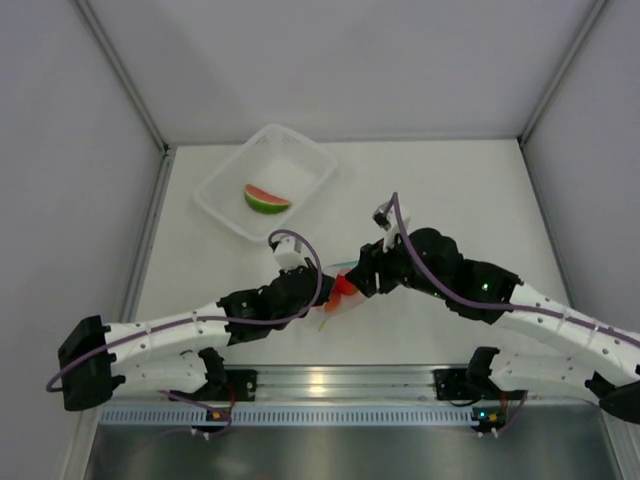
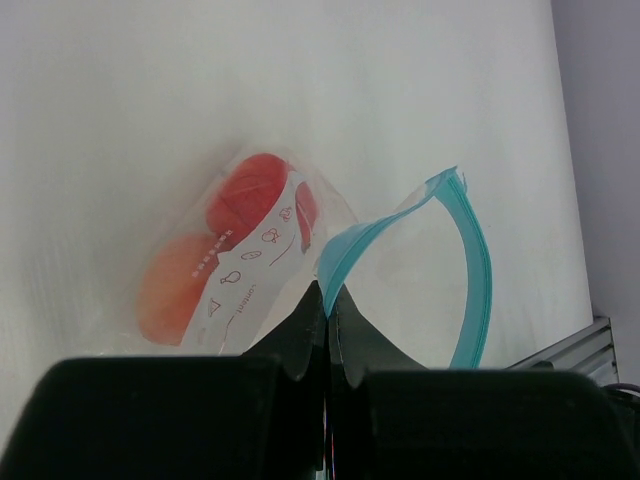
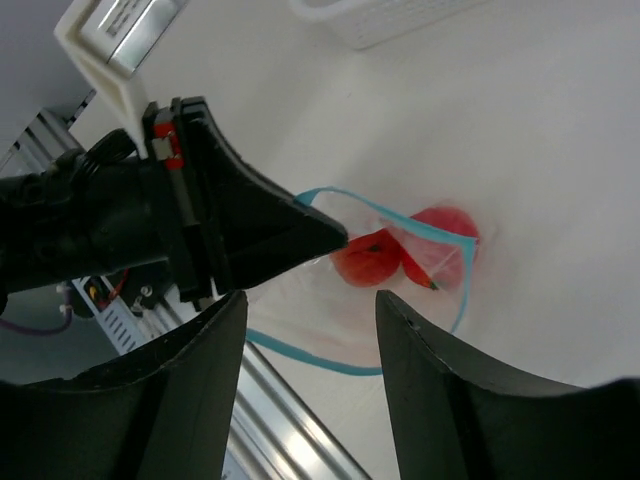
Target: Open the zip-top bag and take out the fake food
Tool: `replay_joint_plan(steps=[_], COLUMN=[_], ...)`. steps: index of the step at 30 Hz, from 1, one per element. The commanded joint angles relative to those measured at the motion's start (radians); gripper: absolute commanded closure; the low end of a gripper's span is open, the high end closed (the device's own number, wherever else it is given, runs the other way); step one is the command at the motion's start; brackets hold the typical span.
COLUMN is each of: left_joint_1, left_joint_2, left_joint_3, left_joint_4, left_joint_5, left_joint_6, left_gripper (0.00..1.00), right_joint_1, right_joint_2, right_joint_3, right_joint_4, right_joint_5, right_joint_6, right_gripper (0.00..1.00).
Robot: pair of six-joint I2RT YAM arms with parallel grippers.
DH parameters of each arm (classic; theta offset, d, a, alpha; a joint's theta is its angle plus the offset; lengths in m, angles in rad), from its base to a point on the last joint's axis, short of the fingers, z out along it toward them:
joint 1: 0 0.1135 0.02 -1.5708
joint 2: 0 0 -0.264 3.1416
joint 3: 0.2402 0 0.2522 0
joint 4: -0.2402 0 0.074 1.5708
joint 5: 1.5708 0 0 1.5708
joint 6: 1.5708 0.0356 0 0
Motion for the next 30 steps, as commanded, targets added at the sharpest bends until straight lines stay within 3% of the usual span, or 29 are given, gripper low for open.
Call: replay_joint_plan(steps=[1,6,11,17,25,30], left_joint_1=[0.002,0.002,0.002,0.002,0.002,0.002], left_joint_2=[0.004,-0.003,-0.025,-0.013,0.021,0.03], left_joint_3=[0.051,0.053,0.025,0.01,-0.013,-0.033], left_joint_4=[0.047,0.049,0.05,0.05,0.079,0.086], left_joint_5=[0.003,0.0,-0.031,-0.075,-0.072,-0.074], left_joint_6=[0.014,-0.001,-0.053,-0.087,-0.128,-0.154], left_gripper=[1.0,1.0,1.0,1.0,1.0,1.0], right_joint_1=[0.135,0.16,0.16,0.158,0.158,0.135], right_joint_2=[0.028,0.119,0.172,0.26,0.381,0.416], right_joint_3=[0.0,-0.034,-0.079,-0.073,-0.062,-0.098], right_joint_4=[0.017,0.052,0.109,0.155,0.207,0.337], right_joint_5=[0.146,0.281,0.3,0.266,0.359,0.407], right_joint_6=[0.075,0.158,0.204,0.203,0.229,0.282], right_gripper=[0.46,0.5,0.57,0.57,0.57,0.57])
